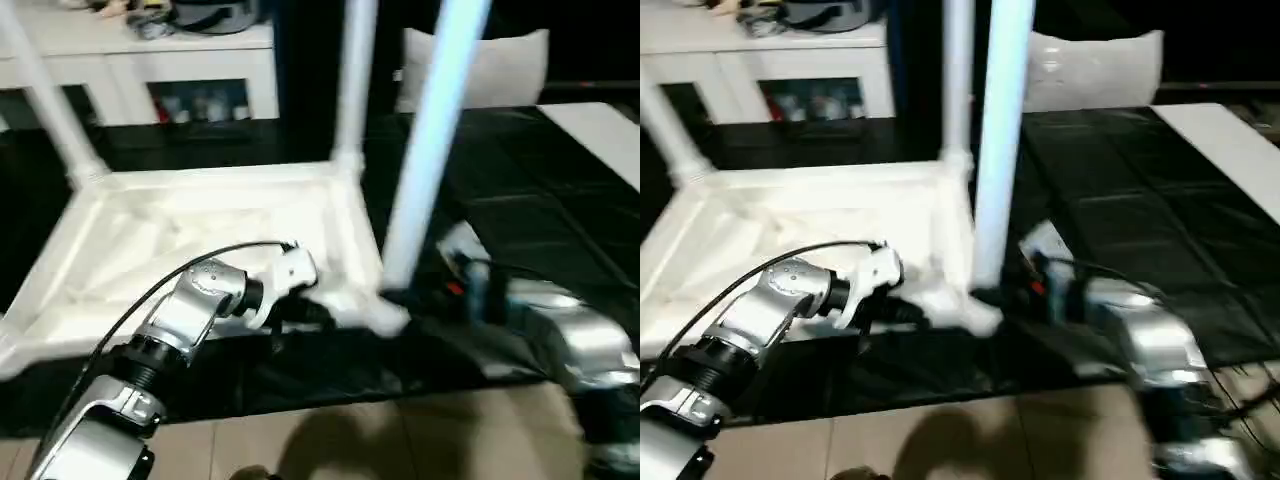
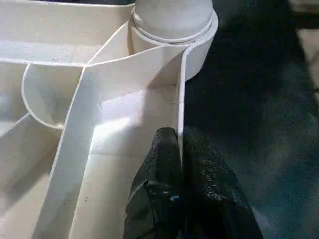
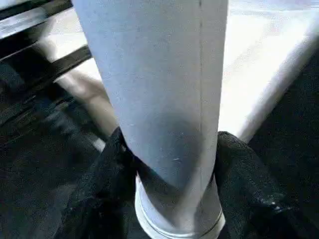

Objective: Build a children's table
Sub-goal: Rotate leg to tighten

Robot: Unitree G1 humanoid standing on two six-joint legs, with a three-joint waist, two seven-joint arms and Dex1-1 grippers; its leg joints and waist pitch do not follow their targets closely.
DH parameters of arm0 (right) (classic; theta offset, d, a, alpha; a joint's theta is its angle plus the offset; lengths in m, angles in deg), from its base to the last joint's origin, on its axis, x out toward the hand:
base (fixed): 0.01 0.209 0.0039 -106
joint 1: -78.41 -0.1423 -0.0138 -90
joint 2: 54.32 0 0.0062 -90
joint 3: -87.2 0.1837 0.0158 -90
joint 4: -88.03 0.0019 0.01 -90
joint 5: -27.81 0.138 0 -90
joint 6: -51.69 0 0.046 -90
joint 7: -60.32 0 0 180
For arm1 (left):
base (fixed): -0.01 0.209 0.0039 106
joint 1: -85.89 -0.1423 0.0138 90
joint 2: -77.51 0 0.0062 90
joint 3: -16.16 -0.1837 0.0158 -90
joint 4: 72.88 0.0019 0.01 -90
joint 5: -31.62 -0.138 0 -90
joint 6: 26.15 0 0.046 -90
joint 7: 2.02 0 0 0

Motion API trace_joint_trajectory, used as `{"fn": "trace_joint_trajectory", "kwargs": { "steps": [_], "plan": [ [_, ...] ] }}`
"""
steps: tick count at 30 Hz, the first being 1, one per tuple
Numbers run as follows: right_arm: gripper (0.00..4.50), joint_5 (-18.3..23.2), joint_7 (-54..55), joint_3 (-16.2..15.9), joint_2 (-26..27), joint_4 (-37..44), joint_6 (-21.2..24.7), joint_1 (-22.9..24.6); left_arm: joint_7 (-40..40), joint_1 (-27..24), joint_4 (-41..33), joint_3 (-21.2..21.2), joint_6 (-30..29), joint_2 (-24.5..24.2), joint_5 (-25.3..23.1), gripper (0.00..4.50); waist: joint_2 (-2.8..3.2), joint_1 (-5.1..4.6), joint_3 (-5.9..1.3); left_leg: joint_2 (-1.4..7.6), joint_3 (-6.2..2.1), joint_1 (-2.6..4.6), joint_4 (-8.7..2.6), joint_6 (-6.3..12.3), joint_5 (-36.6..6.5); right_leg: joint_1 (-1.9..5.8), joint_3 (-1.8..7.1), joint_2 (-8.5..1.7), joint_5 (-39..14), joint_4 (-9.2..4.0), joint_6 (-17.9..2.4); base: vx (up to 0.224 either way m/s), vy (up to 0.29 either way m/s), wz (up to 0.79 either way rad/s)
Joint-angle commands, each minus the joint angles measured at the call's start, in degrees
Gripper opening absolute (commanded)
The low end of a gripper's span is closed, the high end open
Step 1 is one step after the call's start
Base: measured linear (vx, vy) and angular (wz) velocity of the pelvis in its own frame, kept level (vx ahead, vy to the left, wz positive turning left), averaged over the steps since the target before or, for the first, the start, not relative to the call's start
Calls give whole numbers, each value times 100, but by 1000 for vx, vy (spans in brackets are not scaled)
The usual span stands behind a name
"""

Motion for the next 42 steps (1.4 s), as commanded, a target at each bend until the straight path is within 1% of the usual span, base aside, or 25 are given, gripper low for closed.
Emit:
{"fn": "trace_joint_trajectory", "kwargs": {
  "steps": [1,2,3,5,6,7,8,9,10,11,12,14,15,16,20,21,24,25,27,30,34,36,37,38,42],
  "plan": [
    [193,-161,869,118,280,-297,236,-195,341,108,-243,50,-259,323,109,0,-39,-4,-372,186,-108,97,-457,-64,-1731,230,239,-363,-2715,-544,-709,0,0,0],
    [193,-279,1472,270,518,-444,258,-304,687,145,-231,148,-458,477,93,0,-63,-67,-378,179,-118,66,-458,-94,-1709,259,230,-358,-2598,-525,-736,0,0,0],
    [193,-460,2197,415,790,-681,25,-444,1180,203,-188,300,-638,721,88,0,-55,-121,-390,164,-114,63,-452,-122,-1596,255,226,-360,-2465,-519,-763,0,0,0],
    [193,-495,2506,505,952,-829,-240,-511,1482,241,-148,387,-694,892,85,0,-68,-154,-401,147,-95,77,-431,-83,-1577,252,228,-358,-2423,-545,-766,0,0,0],
    [249,-371,2491,609,1065,-861,-276,-530,1554,238,-176,406,-693,970,79,0,-64,-166,-411,140,-84,49,-417,43,-1432,274,241,-350,-2202,-535,-806,0,0,0],
    [263,-354,2492,625,1080,-862,-276,-531,1564,237,-181,409,-691,980,78,0,-64,-166,-411,140,-84,49,-417,43,-1432,274,241,-350,-2202,-535,-806,0,0,0],
    [263,-324,2511,663,1116,-854,-258,-534,1595,235,-202,413,-701,1008,75,0,-94,-163,-435,146,-82,16,-411,124,-1212,306,246,-335,-1859,-495,-847,0,0,0],
    [263,-302,2500,678,1132,-846,-244,-532,1589,233,-221,404,-693,1015,73,0,-71,-148,-455,156,-79,18,-402,204,-976,307,254,-326,-1446,-442,-952,0,0,0],
    [283,-312,2454,649,1125,-816,-260,-518,1566,227,-252,384,-689,1011,70,0,-59,-129,-463,159,-58,43,-385,275,-856,287,259,-316,-1149,-422,-1089,0,0,0],
    [283,-335,2417,613,1115,-774,-273,-495,1536,212,-295,355,-673,994,61,0,-61,-125,-465,161,-54,40,-378,306,-797,295,265,-316,-1022,-405,-1146,0,0,0],
    [305,-340,2395,606,1114,-737,-293,-467,1461,171,-379,299,-631,954,47,0,-73,-92,-482,165,-54,15,-366,401,-567,324,265,-319,-690,-350,-1232,0,0,0],
    [316,-327,2319,604,1065,-724,-359,-445,1394,146,-413,261,-610,915,41,0,-60,-74,-471,169,-48,16,-364,447,-534,318,266,-320,-649,-342,-1268,0,0,0],
    [329,-302,2218,587,970,-718,-472,-413,1330,114,-443,228,-574,857,40,0,-54,-36,-457,180,-44,36,-372,427,-668,310,265,-331,-860,-373,-1235,0,0,0],
    [329,-282,2129,580,914,-705,-519,-395,1287,102,-451,216,-550,827,43,0,-53,-28,-449,181,-37,45,-376,406,-733,302,268,-329,-959,-387,-1213,0,0,0],
    [374,-218,1669,523,655,-625,-633,-303,1096,73,-450,167,-430,703,39,0,-60,4,-422,186,-45,57,-405,284,-1026,307,269,-340,-1407,-435,-1047,0,0,0],
    [386,-200,1370,488,459,-582,-686,-256,949,71,-426,118,-330,608,25,0,-59,6,-422,182,-53,55,-411,258,-1110,311,259,-336,-1532,-447,-998,0,0,0],
    [399,-155,952,441,196,-519,-714,-206,751,85,-383,56,-238,485,17,0,-65,40,-422,192,-49,61,-404,263,-1110,301,273,-340,-1560,-453,-941,0,0,0],
    [418,-141,841,428,130,-506,-720,-196,700,90,-371,41,-222,456,17,0,-69,41,-423,193,-52,54,-406,268,-1089,301,274,-341,-1535,-444,-949,0,0,0],
    [436,-111,96,281,-338,-508,-879,-167,270,132,-281,-140,35,227,-7,0,-82,72,-427,194,-51,54,-397,301,-1099,305,268,-344,-1595,-448,-941,0,0,0],
    [446,-110,-482,120,-712,-461,-897,-150,-187,154,-236,-312,326,11,-48,0,-77,115,-426,206,-42,59,-389,361,-1061,291,276,-340,-1516,-435,-969,0,0,0],
    [446,-117,-1135,-132,-1053,-464,-960,-125,-660,148,-231,-438,637,-175,-28,0,-77,157,-432,220,-46,59,-382,378,-1035,290,270,-344,-1469,-412,-1061,0,0,0],
    [417,-51,-1606,-301,-1209,-419,-926,-79,-961,151,-267,-504,755,-291,37,0,-68,181,-432,226,-45,65,-379,382,-1060,285,268,-345,-1485,-415,-1087,0,0,0],
    [409,-35,-1702,-339,-1240,-422,-919,-75,-1036,153,-278,-518,777,-318,60,0,-71,185,-428,228,-44,62,-380,383,-1077,286,269,-345,-1498,-414,-1096,0,0,0],
    [409,15,-1845,-393,-1284,-440,-880,-78,-1154,156,-289,-533,833,-354,104,0,-63,216,-430,232,-46,61,-380,375,-1122,285,269,-351,-1530,-409,-1112,0,0,0],
    [366,107,-2061,-502,-1332,-307,-770,-22,-1423,144,-357,-564,872,-429,192,0,-82,247,-425,237,-42,80,-385,336,-1192,271,274,-356,-1689,-431,-1090,0,0,0]
  ]
}}
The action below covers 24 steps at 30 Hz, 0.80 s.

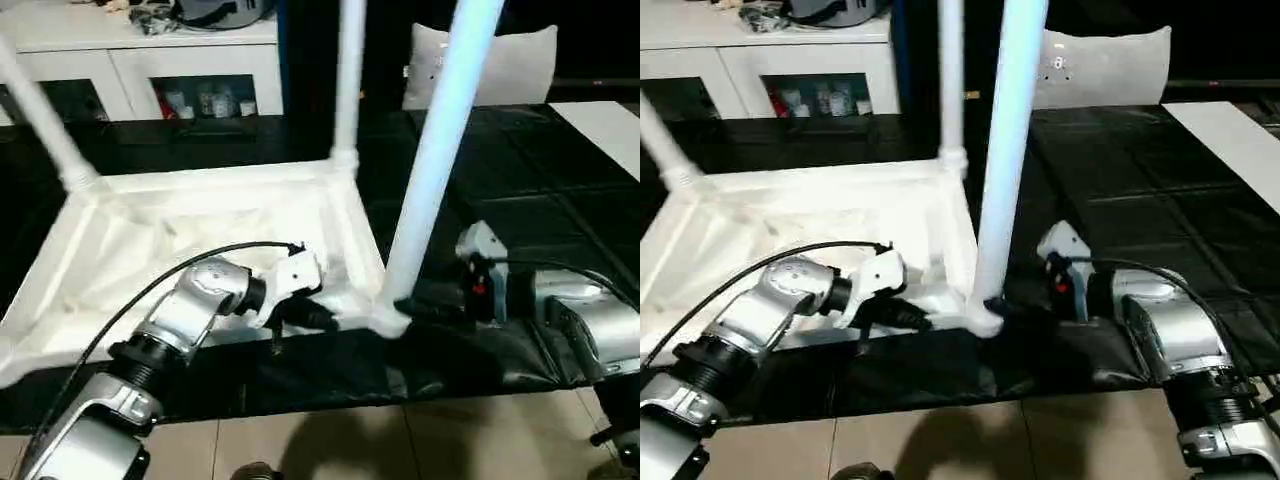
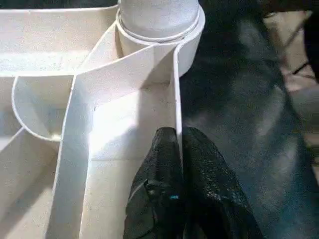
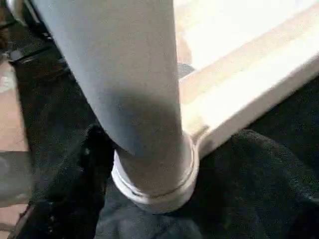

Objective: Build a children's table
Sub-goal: Rotate leg to tighten

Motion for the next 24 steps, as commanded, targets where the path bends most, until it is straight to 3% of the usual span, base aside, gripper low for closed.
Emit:
{"fn": "trace_joint_trajectory", "kwargs": {
  "steps": [1,15,16,20,24],
  "plan": [
    [363,60,-73,-33,-78,149,55,21,-412,122,-223,-156,152,5,135,0,-85,-29,-428,238,-46,119,-382,321,-1182,300,276,-362,-1718,-422,-1059,0,0,0],
    [240,245,-383,-77,57,104,81,6,-488,101,-140,-150,250,28,88,0,-83,-17,-438,238,-53,108,-382,305,-1123,297,270,-359,-1698,-414,-1044,0,0,0],
    [235,283,-404,-74,78,131,113,22,-487,95,-143,-146,245,28,87,0,-45,-13,-440,240,-60,110,-382,297,-1138,295,271,-361,-1690,-407,-1054,0,0,0],
    [205,349,-459,-75,102,208,192,71,-485,81,-151,-140,232,29,90,0,-66,-15,-433,237,-54,117,-386,278,-1201,294,271,-354,-1709,-424,-1052,0,0,0],
    [198,498,-331,-9,231,500,341,270,-248,-16,-326,2,-132,190,244,0,-58,-1,-429,241,-60,118,-395,253,-1244,296,272,-359,-1774,-427,-1030,0,0,0]
  ]
}}
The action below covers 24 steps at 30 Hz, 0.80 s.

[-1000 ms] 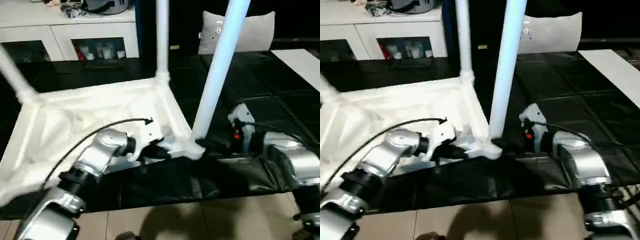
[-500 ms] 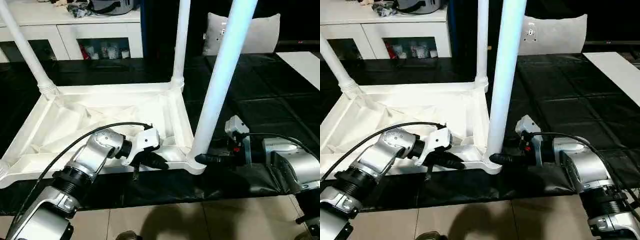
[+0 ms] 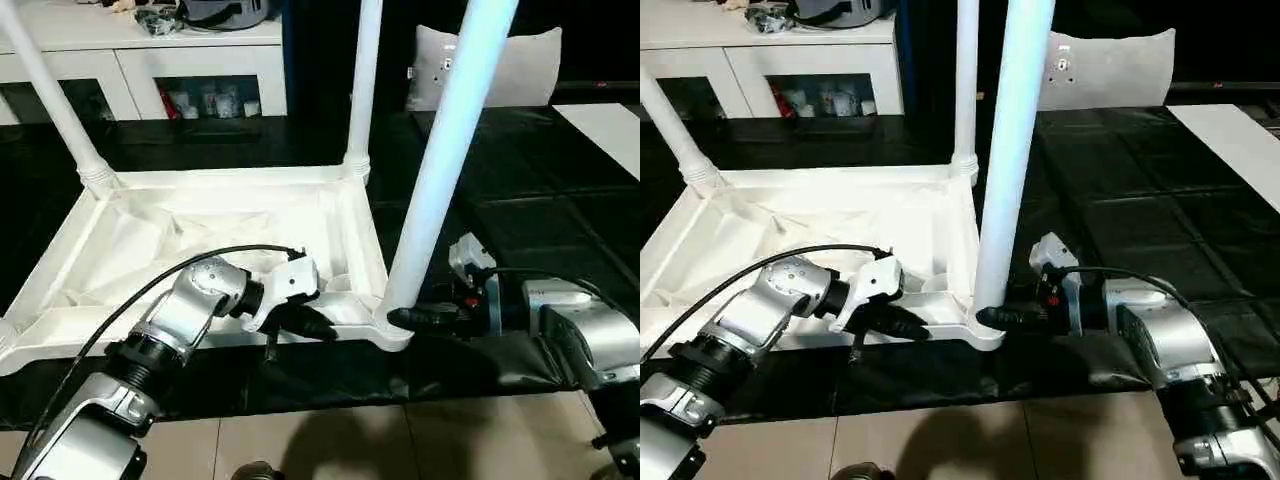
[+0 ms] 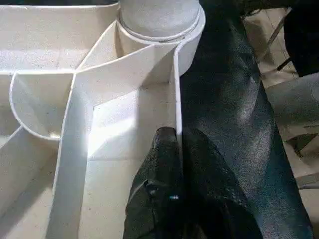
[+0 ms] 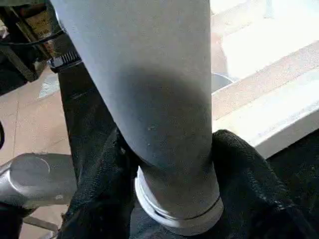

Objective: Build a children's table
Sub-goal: Rotate leg to tighten

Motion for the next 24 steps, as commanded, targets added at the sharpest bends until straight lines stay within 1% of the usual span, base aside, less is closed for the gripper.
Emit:
{"fn": "trace_joint_trajectory", "kwargs": {
  "steps": [1,3,4,5,6,7,8,9,10,11,12,13,14,15,16,17,18,19,20,21,23,24],
  "plan": [
    [196,225,69,0,158,212,121,41,52,14,-300,-2,-124,191,172,0,-62,-31,-429,239,-61,116,-400,239,-1269,282,271,-361,-1809,-431,-1027,0,0,0],
    [196,146,449,74,317,197,153,29,334,2,-297,54,-271,312,137,0,-61,-62,-412,231,-68,116,-413,178,-1360,280,264,-361,-1952,-453,-1000,0,0,0],
    [196,36,953,175,522,112,177,-34,629,6,-251,112,-402,438,89,0,-65,-74,-415,229,-73,114,-418,158,-1376,287,263,-365,-1995,-455,-986,0,0,0],
    [196,-86,1469,280,732,11,171,-111,937,13,-200,179,-529,573,45,0,-63,-94,-410,233,-76,112,-426,111,-1365,278,267,-361,-2001,-450,-975,0,0,0],
    [196,-175,1856,360,884,-82,154,-183,1154,21,-164,232,-636,674,19,0,-72,-123,-396,203,-77,126,-424,52,-1511,270,241,-364,-2267,-492,-909,0,0,0],
    [196,-256,2333,471,1068,-189,248,-285,1515,63,-79,334,-758,827,-24,0,-82,-154,-391,194,-84,108,-431,22,-1539,290,235,-373,-2395,-494,-852,0,0,0],
    [196,-308,2645,549,1188,-245,334,-350,1765,96,-20,411,-841,934,-52,0,-84,-257,-388,167,-93,115,-429,-29,-1568,284,216,-354,-2588,-532,-746,0,0,0],
    [194,-373,3011,644,1327,-318,388,-421,2013,138,40,503,-922,1047,-57,0,-76,-305,-396,165,-97,112,-427,-21,-1544,283,217,-350,-2569,-544,-712,0,0,0],
    [194,-468,3452,758,1476,-416,393,-498,2260,183,93,603,-996,1161,-49,0,-80,-332,-394,161,-92,102,-426,-6,-1533,275,225,-354,-2539,-546,-716,0,0,0],
    [194,-555,3806,846,1581,-511,352,-562,2437,218,127,679,-1043,1243,-36,0,-81,-361,-400,153,-95,91,-423,0,-1497,288,221,-345,-2491,-538,-716,0,0,0],
    [194,-645,4175,941,1699,-632,272,-633,2638,258,143,753,-1110,1334,-24,0,-87,-394,-412,142,-92,62,-415,5,-1371,303,221,-346,-2370,-524,-711,0,0,0],
    [194,-669,4246,954,1719,-659,244,-647,2683,268,143,767,-1124,1353,-24,0,-90,-407,-418,135,-88,56,-411,23,-1323,305,220,-344,-2311,-523,-719,0,0,0],
    [194,-646,4478,1061,1859,-806,87,-698,2944,334,140,834,-1205,1462,-44,0,-91,-436,-447,136,-71,53,-386,124,-1126,302,238,-337,-1947,-488,-801,0,0,0],
    [194,-646,4478,1061,1859,-806,87,-698,2944,334,140,834,-1205,1462,-44,0,-82,-429,-465,142,-72,37,-372,211,-935,319,240,-328,-1591,-451,-899,0,0,0],
    [228,-646,4478,1061,1859,-806,87,-698,2944,334,140,834,-1205,1462,-44,0,-84,-433,-462,142,-65,28,-370,253,-862,324,242,-315,-1426,-437,-943,0,0,0],
    [249,-536,4283,1047,1912,-742,56,-635,2950,339,104,808,-1195,1462,-93,0,-92,-433,-461,140,-59,27,-367,295,-825,325,240,-311,-1325,-430,-983,0,0,0],
    [264,-528,4231,1033,1921,-709,44,-612,2942,336,95,801,-1192,1459,-109,0,-81,-431,-468,146,-59,31,-359,360,-768,335,243,-315,-1169,-406,-1049,0,0,0],
    [264,-524,4202,1026,1926,-691,37,-599,2937,334,89,796,-1190,1456,-119,0,-77,-431,-470,152,-55,33,-356,414,-699,337,246,-314,-1018,-392,-1115,0,0,0],
    [272,-521,4188,1022,1925,-683,37,-593,2930,330,87,792,-1185,1451,-122,0,-74,-429,-473,156,-55,37,-355,433,-675,338,246,-312,-967,-384,-1143,0,0,0],
    [297,-511,3996,963,1896,-582,7,-500,2805,272,53,731,-1088,1355,-170,0,-82,-416,-466,162,-51,41,-358,473,-681,344,246,-318,-956,-382,-1183,0,0,0],
    [304,-534,3987,947,1890,-571,3,-466,2687,211,-9,682,-1021,1285,-196,0,-82,-410,-458,165,-47,44,-360,468,-710,343,249,-322,-998,-387,-1178,0,0,0],
    [316,-557,3990,932,1891,-567,-7,-446,2602,168,-60,651,-978,1231,-211,0,-32,-411,-454,170,-51,52,-369,439,-789,335,250,-319,-1059,-409,-1164,0,0,0]
  ]
}}
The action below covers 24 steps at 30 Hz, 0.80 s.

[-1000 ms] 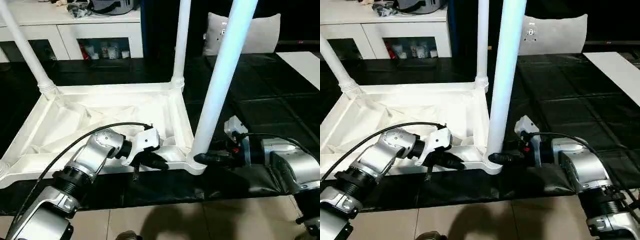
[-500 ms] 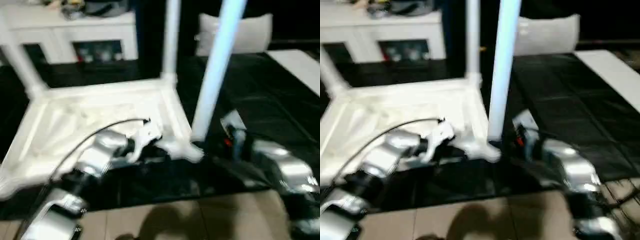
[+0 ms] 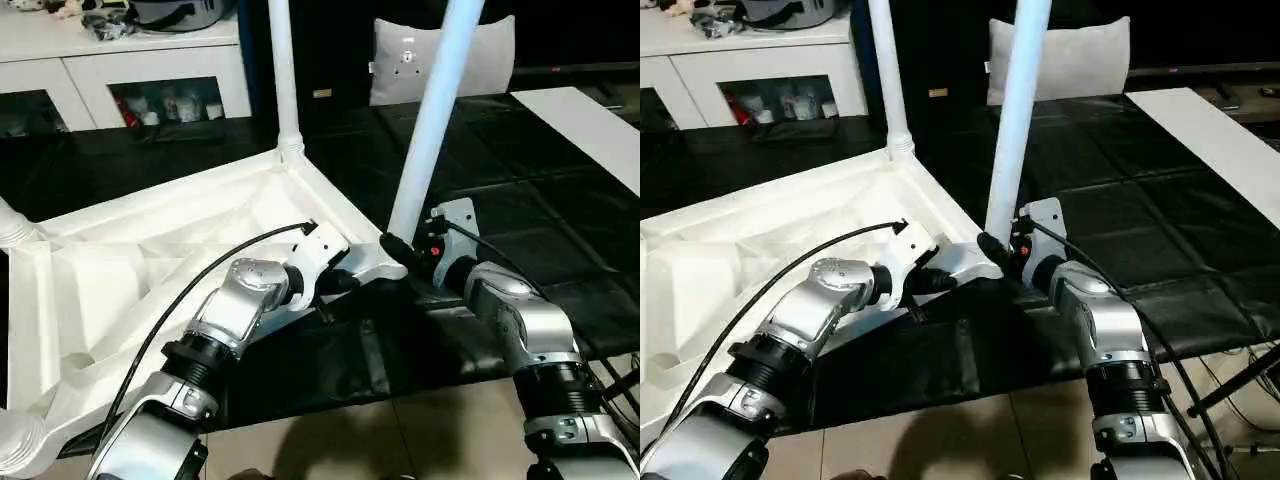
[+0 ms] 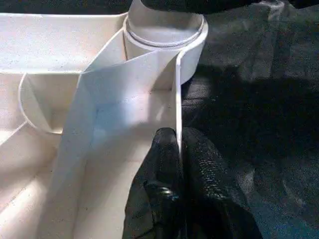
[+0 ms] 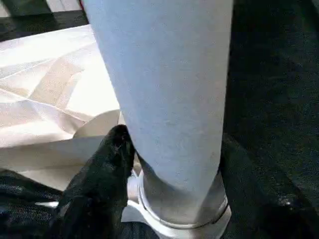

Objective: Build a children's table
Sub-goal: Rotate leg to tighten

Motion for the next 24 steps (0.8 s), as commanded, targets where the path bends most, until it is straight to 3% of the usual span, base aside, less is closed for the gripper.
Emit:
{"fn": "trace_joint_trajectory", "kwargs": {
  "steps": [1,3,5,7,8,11,15,24],
  "plan": [
    [327,-12,-63,-48,-15,73,-75,80,-300,-60,-338,-23,280,-108,59,0,-39,48,-446,172,-59,66,-352,411,-828,364,249,-334,-1109,-391,-1169,0,0,0],
    [347,5,-192,-98,-73,95,-204,143,-352,-100,-376,-64,331,-197,59,0,-44,70,-435,186,-53,95,-370,301,-1050,347,258,-336,-1337,-412,-1123,0,0,0],
    [353,26,-361,-151,-167,131,-290,198,-388,-102,-349,-83,401,-249,75,0,-79,87,-429,188,-52,96,-379,278,-1104,348,258,-336,-1435,-425,-1077,0,0,0],
    [371,-35,-572,-272,-337,177,-419,284,-631,-113,-322,-187,599,-370,84,0,-72,128,-420,194,-57,99,-385,256,-1159,338,262,-349,-1600,-436,-992,0,0,0],
    [386,-53,-685,-323,-407,214,-485,327,-774,-124,-314,-241,659,-434,86,0,-111,125,-416,192,-56,94,-392,245,-1167,339,263,-349,-1659,-439,-958,0,0,0],
    [404,75,-1274,-417,-622,502,-542,489,-1199,-155,-278,-359,975,-639,80,0,-92,160,-423,201,-62,95,-390,282,-1166,336,277,-356,-1698,-431,-880,0,0,0],
    [404,246,-2009,-542,-925,737,-648,637,-1566,-171,-263,-457,1268,-844,52,0,-85,207,-424,214,-59,104,-390,320,-1189,333,274,-356,-1591,-421,-957,0,0,0],
    [323,585,-3520,-810,-1683,887,-426,731,-2434,-186,-277,-768,1805,-1297,23,0,-98,334,-414,235,-51,111,-388,326,-1234,320,277,-371,-1829,-424,-958,0,0,0]
  ]
}}
